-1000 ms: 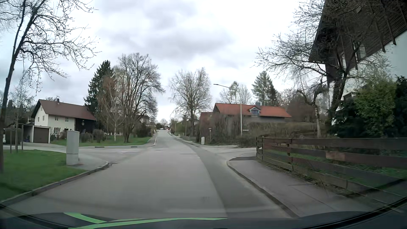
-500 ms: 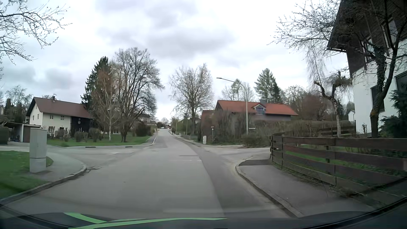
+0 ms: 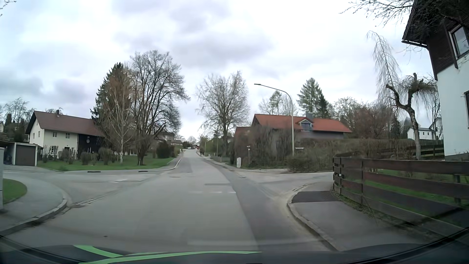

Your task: Follow the waypoints while adhering to traffic rules and regulations

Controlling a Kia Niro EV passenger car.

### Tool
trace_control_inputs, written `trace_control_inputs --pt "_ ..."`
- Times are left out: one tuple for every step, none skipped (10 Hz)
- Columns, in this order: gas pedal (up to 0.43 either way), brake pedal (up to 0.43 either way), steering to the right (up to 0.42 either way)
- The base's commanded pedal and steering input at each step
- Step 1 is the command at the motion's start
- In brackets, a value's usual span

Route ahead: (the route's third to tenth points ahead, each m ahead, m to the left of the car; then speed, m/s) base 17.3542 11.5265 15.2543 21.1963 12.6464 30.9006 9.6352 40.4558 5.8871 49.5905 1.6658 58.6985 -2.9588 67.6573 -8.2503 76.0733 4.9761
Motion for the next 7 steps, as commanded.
trace_control_inputs --pt "0.0 0.0 -0.016" --pt "0.0 0.0 -0.015" --pt "0.0 0.0 -0.015" --pt "0.0 0.0 -0.016" --pt "0.0 0.0 -0.015" --pt "0.0 0.0 -0.015" --pt "0.0 0.0 -0.015"
